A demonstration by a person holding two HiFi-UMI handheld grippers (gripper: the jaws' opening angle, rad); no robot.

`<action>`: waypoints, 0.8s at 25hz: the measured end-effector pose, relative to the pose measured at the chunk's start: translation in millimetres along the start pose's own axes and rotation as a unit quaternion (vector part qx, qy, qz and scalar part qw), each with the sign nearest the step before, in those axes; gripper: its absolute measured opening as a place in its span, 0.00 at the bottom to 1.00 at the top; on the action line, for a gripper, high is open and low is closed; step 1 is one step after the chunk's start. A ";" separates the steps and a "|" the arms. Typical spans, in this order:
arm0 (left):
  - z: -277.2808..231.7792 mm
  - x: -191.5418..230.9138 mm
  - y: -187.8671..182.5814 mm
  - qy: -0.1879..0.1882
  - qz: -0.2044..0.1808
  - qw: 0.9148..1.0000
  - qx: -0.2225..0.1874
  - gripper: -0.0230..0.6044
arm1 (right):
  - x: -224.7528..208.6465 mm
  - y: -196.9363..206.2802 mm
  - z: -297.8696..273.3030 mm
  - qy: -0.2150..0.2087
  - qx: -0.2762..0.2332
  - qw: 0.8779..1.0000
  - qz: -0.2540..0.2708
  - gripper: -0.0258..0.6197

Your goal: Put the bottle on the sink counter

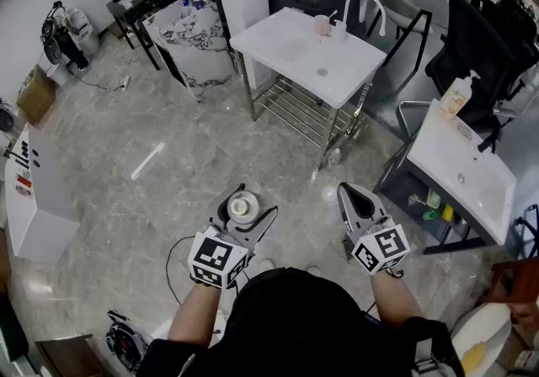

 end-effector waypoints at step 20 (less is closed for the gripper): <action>-6.3 33.3 -8.9 0.002 0.008 1.000 -0.005 0.59 | 10.7 4.9 -43.8 -0.033 0.028 0.999 0.019 0.09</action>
Point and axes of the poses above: the fingertips, and each gripper's own axes: z backward along the fingers, x to its left, y out of its underside, the point moved 6 cm from there along z, backward along the fingers, and after that the axes turned 9 degrees about z, right-handed, at the moved point
